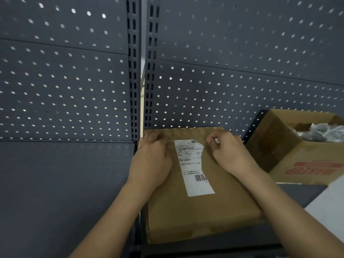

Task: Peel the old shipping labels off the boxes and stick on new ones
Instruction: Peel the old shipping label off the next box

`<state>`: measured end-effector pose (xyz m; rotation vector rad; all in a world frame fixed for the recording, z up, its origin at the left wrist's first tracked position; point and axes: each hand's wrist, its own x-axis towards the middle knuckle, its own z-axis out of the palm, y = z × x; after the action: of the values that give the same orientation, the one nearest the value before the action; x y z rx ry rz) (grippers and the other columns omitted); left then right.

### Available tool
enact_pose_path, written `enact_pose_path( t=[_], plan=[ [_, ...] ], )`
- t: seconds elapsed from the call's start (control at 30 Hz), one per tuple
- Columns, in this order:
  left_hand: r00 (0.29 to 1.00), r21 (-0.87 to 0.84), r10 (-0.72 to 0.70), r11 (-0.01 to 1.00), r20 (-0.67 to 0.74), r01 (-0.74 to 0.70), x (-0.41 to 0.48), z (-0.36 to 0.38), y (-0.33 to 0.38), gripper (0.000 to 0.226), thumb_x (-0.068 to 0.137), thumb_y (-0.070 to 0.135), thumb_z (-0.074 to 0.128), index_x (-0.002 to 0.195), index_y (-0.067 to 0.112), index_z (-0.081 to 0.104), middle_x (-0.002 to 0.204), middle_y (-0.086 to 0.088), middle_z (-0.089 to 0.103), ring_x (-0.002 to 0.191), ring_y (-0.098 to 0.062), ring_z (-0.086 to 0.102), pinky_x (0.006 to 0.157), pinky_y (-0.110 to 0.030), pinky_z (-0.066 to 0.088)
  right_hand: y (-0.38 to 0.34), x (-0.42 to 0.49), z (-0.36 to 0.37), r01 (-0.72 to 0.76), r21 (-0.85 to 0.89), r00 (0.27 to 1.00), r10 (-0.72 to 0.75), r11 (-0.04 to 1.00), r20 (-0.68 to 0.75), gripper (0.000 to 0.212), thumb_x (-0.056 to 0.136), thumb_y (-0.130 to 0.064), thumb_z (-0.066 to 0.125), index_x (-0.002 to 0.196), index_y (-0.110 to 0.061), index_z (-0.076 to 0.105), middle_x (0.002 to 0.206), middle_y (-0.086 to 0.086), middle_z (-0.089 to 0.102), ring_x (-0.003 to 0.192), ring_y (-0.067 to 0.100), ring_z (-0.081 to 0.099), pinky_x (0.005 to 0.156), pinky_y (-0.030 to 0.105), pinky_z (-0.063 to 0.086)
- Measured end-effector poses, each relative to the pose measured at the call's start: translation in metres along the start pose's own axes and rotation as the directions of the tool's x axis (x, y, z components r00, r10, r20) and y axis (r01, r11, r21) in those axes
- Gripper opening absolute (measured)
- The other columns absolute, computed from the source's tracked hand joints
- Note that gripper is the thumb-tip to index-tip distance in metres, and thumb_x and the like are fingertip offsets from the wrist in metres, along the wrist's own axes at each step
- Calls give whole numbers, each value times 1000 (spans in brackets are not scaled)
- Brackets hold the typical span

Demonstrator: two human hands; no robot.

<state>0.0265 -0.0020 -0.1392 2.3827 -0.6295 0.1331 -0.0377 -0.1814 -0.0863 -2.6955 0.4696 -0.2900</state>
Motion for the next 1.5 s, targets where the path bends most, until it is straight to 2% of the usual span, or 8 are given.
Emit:
enact_pose_path(
  t=[0.23, 0.43, 0.6, 0.8, 0.97, 1.13, 1.3, 1.5],
  plan=[
    [1000, 5, -9, 1000, -11, 9, 1, 2, -2, 34, 91, 9, 40, 118, 10, 60, 141, 4, 44, 131, -24, 38, 94, -38, 47, -4, 1, 7, 67, -155, 998, -67, 986, 7, 23, 99, -24, 51, 94, -11, 70, 95, 5, 67, 92, 20, 61, 65, 25, 39],
    [1000, -2, 0, 1000, -26, 0, 0, 1, -2, 38, 92, 7, 41, 125, 11, 59, 144, 4, 42, 134, -23, 36, 101, -36, 41, -15, 2, 19, 91, -351, 996, -93, 932, 11, 21, 89, 3, 49, 72, -9, 54, 83, 5, 60, 82, 21, 60, 64, 26, 44],
    [999, -16, 4, 1000, -35, -5, -1, 1, 0, 36, 91, 6, 40, 120, 9, 61, 141, 2, 45, 133, -22, 36, 106, -39, 40, -17, 2, 24, 72, -386, 997, -70, 920, 18, 9, 90, -1, 53, 97, -3, 59, 96, 9, 59, 89, 26, 59, 66, 28, 38],
    [1000, -29, -8, 1000, -23, 7, -1, 1, -1, 41, 90, 6, 41, 126, 11, 59, 144, 4, 42, 135, -23, 34, 109, -45, 37, -4, 5, 14, 75, -208, 996, -62, 975, 69, 19, 97, -13, 47, 95, -9, 65, 93, 4, 65, 94, 23, 59, 74, 31, 45],
    [1000, -34, -6, 999, -12, 6, 0, 1, -2, 37, 91, 8, 41, 121, 11, 60, 142, 4, 43, 133, -24, 36, 102, -45, 43, 7, 2, -3, -10, 88, 996, 2, 996, 90, 38, 98, -41, 50, 128, -19, 57, 123, 1, 62, 117, 20, 56, 89, 28, 42],
    [1000, -18, -14, 1000, -3, 14, 1, 0, -2, 35, 92, 11, 39, 120, 13, 60, 140, 6, 43, 130, -23, 38, 89, -39, 47, 7, -3, 8, 50, 18, 999, -50, 999, 21, 15, 91, -38, 63, 92, -24, 70, 97, -5, 61, 89, 8, 57, 72, 23, 41],
    [1000, -10, -11, 1000, 0, 11, 1, 2, -3, 31, 90, 11, 38, 112, 11, 62, 138, 5, 45, 127, -26, 41, 86, -42, 50, 0, -4, 18, 139, -181, 988, -149, 974, -44, 22, 98, -27, 50, 89, -14, 65, 89, -1, 63, 85, 17, 61, 75, 33, 48],
    [999, -16, -28, 999, 20, 29, 2, -1, -2, 34, 90, 9, 38, 116, 12, 60, 140, 3, 43, 131, -28, 38, 92, -47, 48, -20, -19, 6, 126, 179, 989, -138, 976, 57, 18, 99, -30, 52, 90, -22, 65, 74, 8, 65, 51, 9, 46, 45, 14, 35]
  ],
)
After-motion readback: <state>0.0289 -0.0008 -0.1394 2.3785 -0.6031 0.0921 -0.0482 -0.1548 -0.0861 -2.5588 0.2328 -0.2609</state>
